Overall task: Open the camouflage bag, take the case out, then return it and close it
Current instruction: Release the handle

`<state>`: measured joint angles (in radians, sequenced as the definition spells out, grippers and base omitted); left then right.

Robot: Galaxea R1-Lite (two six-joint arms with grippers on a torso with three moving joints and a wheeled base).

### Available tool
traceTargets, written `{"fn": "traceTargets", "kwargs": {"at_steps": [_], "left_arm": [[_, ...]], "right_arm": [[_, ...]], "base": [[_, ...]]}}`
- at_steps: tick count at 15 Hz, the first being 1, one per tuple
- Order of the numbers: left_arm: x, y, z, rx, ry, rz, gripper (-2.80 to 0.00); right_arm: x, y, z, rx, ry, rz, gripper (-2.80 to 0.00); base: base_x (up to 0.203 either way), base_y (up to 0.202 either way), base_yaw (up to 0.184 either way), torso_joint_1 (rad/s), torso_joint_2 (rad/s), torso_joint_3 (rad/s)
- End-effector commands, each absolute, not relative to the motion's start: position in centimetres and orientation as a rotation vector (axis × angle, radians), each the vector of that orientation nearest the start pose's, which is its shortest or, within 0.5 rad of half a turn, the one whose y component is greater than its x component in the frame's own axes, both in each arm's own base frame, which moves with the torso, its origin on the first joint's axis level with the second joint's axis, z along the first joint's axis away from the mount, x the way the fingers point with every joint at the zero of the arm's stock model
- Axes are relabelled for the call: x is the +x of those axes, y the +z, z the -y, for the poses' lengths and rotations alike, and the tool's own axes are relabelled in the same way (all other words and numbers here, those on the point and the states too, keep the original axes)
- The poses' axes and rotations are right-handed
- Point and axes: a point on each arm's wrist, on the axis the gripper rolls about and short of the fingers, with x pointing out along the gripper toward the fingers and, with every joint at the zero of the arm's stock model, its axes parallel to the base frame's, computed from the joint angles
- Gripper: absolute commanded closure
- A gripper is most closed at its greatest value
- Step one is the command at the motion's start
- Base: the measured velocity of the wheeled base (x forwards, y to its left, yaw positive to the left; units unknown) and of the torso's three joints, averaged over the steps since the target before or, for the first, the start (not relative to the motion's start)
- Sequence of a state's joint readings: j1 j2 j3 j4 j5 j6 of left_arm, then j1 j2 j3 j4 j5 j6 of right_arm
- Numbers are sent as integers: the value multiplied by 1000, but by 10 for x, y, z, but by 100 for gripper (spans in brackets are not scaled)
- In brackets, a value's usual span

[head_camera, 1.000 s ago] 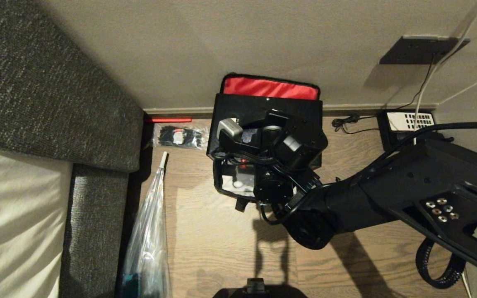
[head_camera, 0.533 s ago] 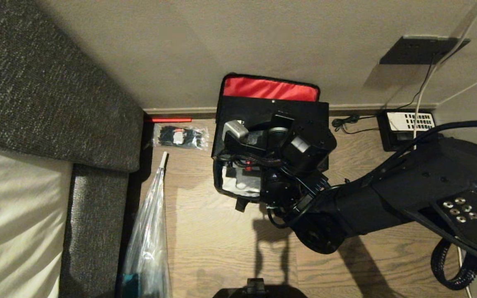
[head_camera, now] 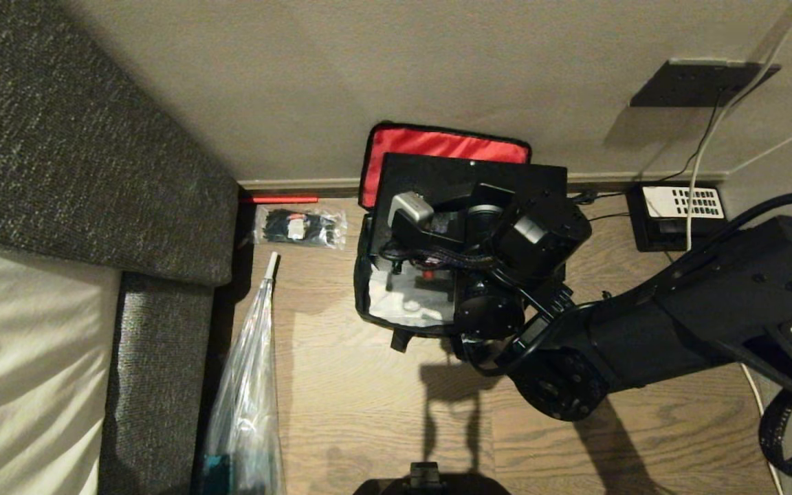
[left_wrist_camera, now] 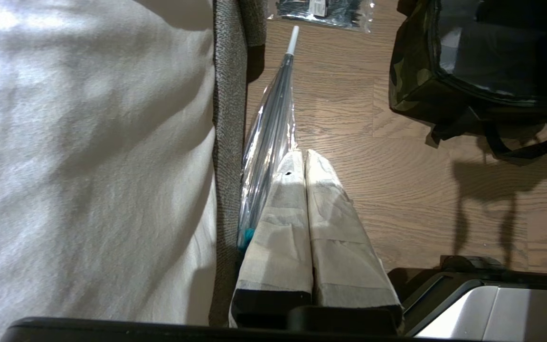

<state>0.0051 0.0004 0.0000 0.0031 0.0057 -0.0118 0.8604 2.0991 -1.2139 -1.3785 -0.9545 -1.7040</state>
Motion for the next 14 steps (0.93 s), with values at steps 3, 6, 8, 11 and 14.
{"fn": "traceTargets", "kwargs": {"at_steps": [3, 6, 8, 11, 14], "left_arm": [[-23, 74, 0, -12, 12, -5, 0], [-23, 74, 0, -12, 12, -3, 0], [-23, 75, 0, -12, 11, -3, 0], [-23, 75, 0, -12, 12, -3, 0], [-23, 74, 0, -12, 12, -5, 0]], "right_arm": [[274, 222, -280, -1290, -338, 133, 0], [275, 223, -271, -1293, -352, 120, 0], [276, 225, -266, -1291, -364, 114, 0], [278, 225, -260, -1297, -373, 103, 0], [278, 228, -255, -1294, -382, 99, 0]], "base": [[0, 0, 0, 0, 0, 0], [0, 0, 0, 0, 0, 0], [0, 0, 0, 0, 0, 0], [0, 0, 0, 0, 0, 0], [0, 0, 0, 0, 0, 0]]}}
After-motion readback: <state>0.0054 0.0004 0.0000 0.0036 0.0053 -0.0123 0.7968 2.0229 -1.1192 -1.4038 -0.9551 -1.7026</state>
